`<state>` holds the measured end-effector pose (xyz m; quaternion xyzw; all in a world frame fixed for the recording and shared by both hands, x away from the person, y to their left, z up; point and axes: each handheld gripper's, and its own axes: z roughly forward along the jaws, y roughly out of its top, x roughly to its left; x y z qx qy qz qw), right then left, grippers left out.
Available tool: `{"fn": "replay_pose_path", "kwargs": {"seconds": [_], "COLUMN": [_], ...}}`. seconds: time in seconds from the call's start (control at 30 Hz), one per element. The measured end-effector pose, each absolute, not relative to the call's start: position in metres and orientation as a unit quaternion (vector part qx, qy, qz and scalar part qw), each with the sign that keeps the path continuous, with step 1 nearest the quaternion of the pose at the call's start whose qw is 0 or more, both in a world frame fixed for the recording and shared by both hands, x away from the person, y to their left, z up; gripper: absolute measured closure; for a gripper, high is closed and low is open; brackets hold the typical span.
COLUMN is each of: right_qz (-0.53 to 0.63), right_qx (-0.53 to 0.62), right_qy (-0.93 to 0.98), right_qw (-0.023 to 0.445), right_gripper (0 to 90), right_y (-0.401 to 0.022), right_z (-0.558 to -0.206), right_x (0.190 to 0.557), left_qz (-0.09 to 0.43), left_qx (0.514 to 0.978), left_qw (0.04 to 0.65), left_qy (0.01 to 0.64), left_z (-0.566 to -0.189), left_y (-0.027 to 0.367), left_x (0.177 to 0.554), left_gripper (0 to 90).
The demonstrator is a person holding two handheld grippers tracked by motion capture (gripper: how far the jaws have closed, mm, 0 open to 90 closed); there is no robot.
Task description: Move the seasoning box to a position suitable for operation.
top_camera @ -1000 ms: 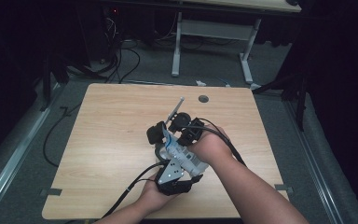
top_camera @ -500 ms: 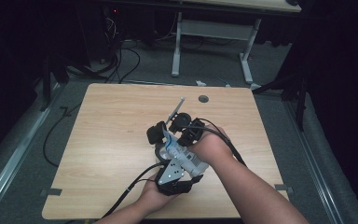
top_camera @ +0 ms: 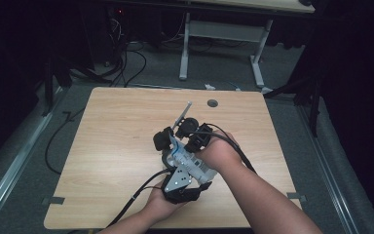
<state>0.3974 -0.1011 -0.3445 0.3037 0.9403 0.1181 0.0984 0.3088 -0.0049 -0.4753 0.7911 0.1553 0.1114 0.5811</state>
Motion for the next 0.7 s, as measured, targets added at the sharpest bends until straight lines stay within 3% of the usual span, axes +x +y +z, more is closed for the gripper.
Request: {"fn": "replay_pose_path", "kwargs": {"seconds": [0.7], "right_qz": [0.118], "right_qx": [0.304], "right_qy": [0.940], "right_qw": [0.099], "right_gripper": [89.8], "right_y": [-0.1009], "right_z": [-0.3444], "right_x": [0.3981], "left_qz": [0.110], "left_qx": [0.789], "left_qw": [0.584], "left_qy": [0.156], "left_z": [-0.4746], "left_y": [-0.0045], "left_x": [0.3086], "left_gripper": [54.4]}}
